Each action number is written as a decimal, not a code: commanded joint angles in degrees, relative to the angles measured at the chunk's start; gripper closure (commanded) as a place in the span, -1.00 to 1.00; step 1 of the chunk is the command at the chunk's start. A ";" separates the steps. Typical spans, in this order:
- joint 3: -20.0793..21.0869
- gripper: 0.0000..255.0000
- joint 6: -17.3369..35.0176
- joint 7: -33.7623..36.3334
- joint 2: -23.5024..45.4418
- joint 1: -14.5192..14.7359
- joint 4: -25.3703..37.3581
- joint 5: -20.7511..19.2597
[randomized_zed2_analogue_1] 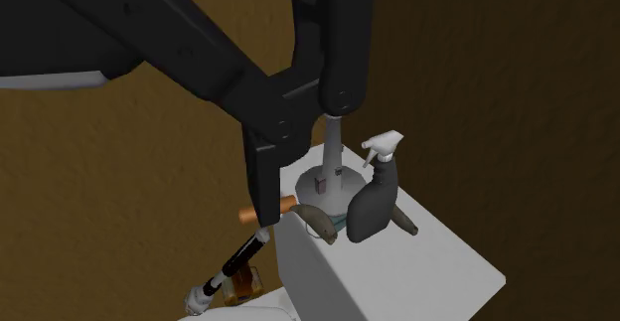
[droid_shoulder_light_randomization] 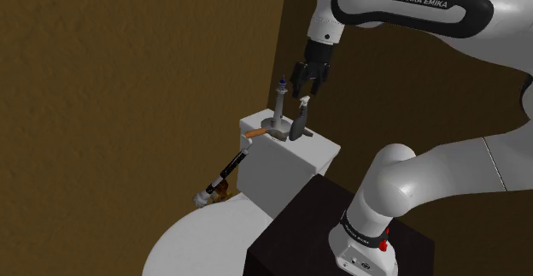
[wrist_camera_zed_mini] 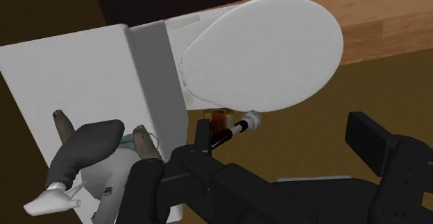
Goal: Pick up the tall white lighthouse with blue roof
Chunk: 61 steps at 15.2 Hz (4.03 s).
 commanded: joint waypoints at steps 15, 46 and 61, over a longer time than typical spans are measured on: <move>-20.07 -1.00 23.10 -24.82 13.35 0.89 -0.58 -3.24; -42.32 1.00 31.64 -77.23 60.78 4.75 25.82 42.12; -43.45 1.00 27.85 -73.31 58.30 5.53 29.09 38.44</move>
